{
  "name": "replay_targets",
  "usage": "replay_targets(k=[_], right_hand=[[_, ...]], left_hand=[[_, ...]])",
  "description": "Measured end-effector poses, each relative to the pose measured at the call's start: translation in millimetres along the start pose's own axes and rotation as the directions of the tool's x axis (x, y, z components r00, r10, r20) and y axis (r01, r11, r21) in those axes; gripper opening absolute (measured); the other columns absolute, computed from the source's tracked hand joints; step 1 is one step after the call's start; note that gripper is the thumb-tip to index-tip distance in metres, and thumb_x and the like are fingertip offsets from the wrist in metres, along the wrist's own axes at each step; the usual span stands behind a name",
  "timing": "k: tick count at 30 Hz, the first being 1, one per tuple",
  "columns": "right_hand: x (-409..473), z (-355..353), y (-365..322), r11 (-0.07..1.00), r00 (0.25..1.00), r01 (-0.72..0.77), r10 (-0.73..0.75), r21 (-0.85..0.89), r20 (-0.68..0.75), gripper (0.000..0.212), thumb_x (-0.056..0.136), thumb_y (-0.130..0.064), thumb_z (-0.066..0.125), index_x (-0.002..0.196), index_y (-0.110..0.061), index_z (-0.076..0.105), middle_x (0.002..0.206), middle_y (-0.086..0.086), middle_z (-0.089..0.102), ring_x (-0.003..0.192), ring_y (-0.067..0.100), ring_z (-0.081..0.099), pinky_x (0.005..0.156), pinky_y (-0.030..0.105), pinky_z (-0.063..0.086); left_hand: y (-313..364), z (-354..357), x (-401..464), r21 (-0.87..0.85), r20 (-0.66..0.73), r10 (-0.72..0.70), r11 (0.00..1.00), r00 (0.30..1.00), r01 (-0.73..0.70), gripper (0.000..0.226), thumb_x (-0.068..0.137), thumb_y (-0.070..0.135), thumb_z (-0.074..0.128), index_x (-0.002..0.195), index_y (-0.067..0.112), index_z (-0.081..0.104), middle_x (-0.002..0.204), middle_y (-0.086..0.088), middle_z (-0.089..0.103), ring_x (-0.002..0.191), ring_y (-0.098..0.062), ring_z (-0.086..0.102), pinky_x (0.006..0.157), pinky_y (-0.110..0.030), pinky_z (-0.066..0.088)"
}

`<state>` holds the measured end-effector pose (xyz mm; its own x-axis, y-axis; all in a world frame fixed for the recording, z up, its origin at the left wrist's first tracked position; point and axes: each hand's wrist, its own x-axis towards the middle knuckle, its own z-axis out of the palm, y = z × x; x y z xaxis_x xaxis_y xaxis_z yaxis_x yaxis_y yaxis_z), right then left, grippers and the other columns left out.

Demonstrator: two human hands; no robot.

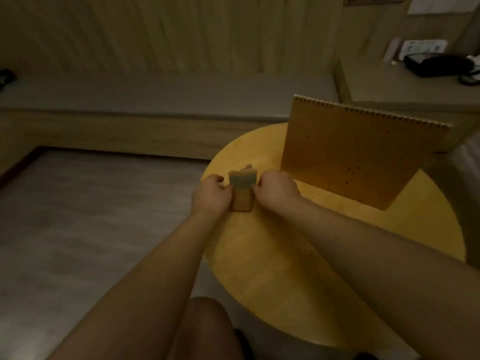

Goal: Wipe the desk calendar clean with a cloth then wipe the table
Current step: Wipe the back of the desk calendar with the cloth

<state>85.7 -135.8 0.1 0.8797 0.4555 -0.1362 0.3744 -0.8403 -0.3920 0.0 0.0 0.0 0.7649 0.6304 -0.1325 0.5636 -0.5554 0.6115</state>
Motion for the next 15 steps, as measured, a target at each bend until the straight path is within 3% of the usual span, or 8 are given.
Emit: replay_targets(k=[5,11,15], right_hand=[[12,7,-14,0.975,0.985,-0.167,0.173,0.148,-0.027,0.009,0.094,-0.027,0.068,0.094,-0.019,0.064,0.092,0.005,0.065,0.093,0.029,0.065,0.068,0.036,0.05],[-1,-4,-10,0.895,0.98,-0.175,0.198,0.41,-0.014,0.009,0.094,-0.024,0.066,0.088,-0.02,0.069,0.087,0.003,0.067,0.086,0.024,0.064,0.059,0.031,0.045],[-30,-23,4,0.762,0.986,-0.138,0.164,0.633,0.019,0.011,0.093,-0.028,0.072,0.085,-0.02,0.074,0.086,-0.001,0.07,0.086,0.016,0.065,0.068,0.033,0.054]], left_hand=[[10,5,14,-0.142,0.054,-0.116,0.982,0.992,0.123,0.051,0.086,0.03,0.079,0.133,0.017,0.065,0.116,-0.01,0.075,0.11,-0.028,0.069,0.094,-0.045,0.058],[10,3,0,-0.345,0.04,-0.174,0.922,0.984,0.177,0.053,0.078,0.02,0.08,0.129,0.022,0.067,0.104,-0.003,0.073,0.099,-0.021,0.069,0.085,-0.038,0.059],[16,-2,-32,-0.549,0.091,-0.105,0.825,0.99,0.138,0.048,0.085,0.023,0.082,0.13,0.023,0.065,0.07,0.011,0.075,0.076,-0.005,0.072,0.072,-0.028,0.056]])
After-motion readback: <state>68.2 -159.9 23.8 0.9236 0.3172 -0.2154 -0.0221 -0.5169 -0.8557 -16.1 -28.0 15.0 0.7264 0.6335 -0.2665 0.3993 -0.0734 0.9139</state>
